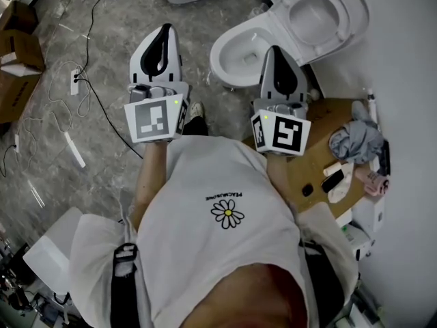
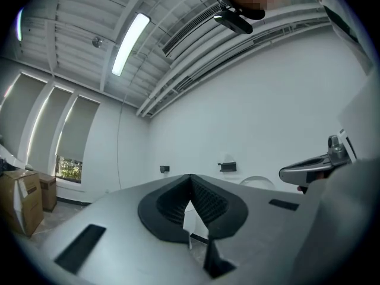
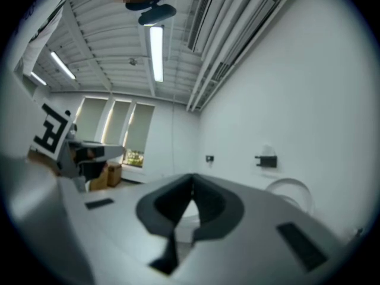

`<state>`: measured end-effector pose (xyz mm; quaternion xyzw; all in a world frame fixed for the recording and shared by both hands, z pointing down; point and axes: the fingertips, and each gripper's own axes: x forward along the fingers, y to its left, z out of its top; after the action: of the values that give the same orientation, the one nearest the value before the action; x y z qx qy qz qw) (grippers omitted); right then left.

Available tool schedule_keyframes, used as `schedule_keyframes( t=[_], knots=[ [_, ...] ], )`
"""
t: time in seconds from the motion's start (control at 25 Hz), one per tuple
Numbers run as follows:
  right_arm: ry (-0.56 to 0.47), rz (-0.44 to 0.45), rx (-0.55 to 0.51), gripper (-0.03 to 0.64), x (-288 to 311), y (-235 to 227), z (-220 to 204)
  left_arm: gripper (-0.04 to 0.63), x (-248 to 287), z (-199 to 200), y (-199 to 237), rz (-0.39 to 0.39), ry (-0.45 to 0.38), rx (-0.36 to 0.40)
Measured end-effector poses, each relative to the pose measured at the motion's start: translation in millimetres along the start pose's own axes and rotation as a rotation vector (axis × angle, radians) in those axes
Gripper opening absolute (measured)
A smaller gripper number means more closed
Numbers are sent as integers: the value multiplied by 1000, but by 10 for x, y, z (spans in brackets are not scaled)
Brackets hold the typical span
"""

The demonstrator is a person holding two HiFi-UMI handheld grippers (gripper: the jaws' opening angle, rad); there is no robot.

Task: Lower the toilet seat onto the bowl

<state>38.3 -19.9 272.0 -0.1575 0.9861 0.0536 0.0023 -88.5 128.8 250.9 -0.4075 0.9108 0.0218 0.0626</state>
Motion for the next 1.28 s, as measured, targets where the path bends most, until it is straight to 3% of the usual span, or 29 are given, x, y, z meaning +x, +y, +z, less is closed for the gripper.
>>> schedule_keyframes(
  t=[0.24, 0.48, 0.76, 1.0, 1.28],
  knots=[
    [0, -50, 4, 31, 454, -29, -43, 20, 378, 10, 217, -50, -28, 19],
    [47, -108, 40, 31, 834, -90, -259, 20, 708, -103, 468, -61, -14, -37],
    [90, -128, 57, 31, 1070, -22, -405, 20, 1062, -254, 505, -114, 18, -22],
    [129, -184, 76, 31, 887, -288, -570, 20, 1161, -371, 319, -137, 33, -41],
    [99, -209, 60, 31, 767, -549, -452, 20, 1190, -383, -92, -190, 70, -42]
  ],
)
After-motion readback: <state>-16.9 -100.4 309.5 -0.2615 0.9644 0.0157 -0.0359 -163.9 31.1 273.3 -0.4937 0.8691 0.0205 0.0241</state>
